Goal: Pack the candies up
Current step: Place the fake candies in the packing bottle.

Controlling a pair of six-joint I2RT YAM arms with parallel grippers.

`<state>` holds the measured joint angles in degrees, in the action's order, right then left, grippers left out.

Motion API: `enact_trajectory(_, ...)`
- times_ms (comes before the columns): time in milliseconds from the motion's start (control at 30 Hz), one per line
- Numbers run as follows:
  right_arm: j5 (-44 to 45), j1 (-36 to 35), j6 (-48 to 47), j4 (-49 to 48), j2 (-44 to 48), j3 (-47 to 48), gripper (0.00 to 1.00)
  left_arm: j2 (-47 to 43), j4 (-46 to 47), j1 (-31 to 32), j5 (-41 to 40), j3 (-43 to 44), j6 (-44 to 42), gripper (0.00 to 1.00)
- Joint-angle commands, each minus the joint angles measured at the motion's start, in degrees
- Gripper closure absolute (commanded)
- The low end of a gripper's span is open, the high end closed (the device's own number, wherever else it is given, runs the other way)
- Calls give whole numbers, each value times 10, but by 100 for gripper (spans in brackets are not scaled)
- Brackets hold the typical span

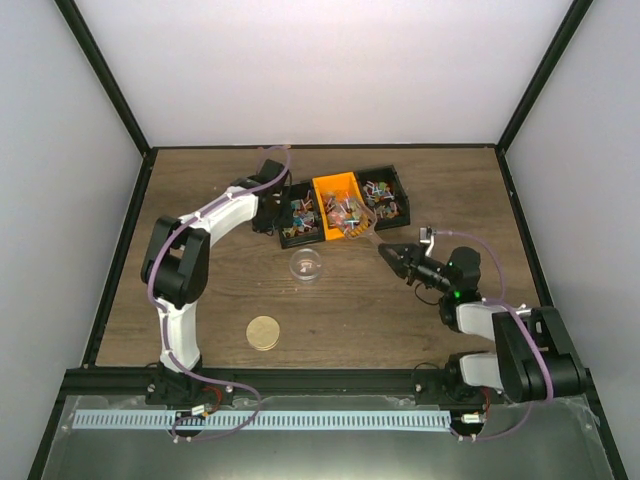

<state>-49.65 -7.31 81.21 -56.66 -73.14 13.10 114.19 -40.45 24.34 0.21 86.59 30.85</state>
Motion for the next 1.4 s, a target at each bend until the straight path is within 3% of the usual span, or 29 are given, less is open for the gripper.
enact_trajectory(0,-43,-23,5,-81,-19,-4,99,-29,-13,-5,-6,14,-10,54)
enact_trajectory(100,-11,-15,38,-127,-2,-51,99,-34,-16,-6,-4,16,-13,51)
enact_trajectory(200,-21,-53,-25,-23,1,-18,99,-37,-17,-6,-5,14,-12,49)
enact_trajectory(333,-3,-44,-13,-39,24,-50,99,-35,-16,-7,-7,16,-14,49)
enact_trajectory(400,-24,-61,-57,26,17,-24,99,-35,-16,-8,-12,16,-13,49)
enact_trajectory(500,-43,-66,-62,34,19,-25,99,-31,-15,-7,-9,17,-13,49)
enact_trajectory(667,-63,-69,-127,146,53,8,99,-31,-16,-9,-17,17,-13,47)
enact_trajectory(800,-43,-69,-217,308,82,53,99,-29,-16,-13,-15,17,-18,46)
enact_trajectory(1167,-19,-79,-314,442,120,85,99,-20,-11,-23,-7,21,-22,46)
enact_trajectory(1367,33,-102,-384,554,129,148,99,-17,-9,-27,-9,19,-23,46)
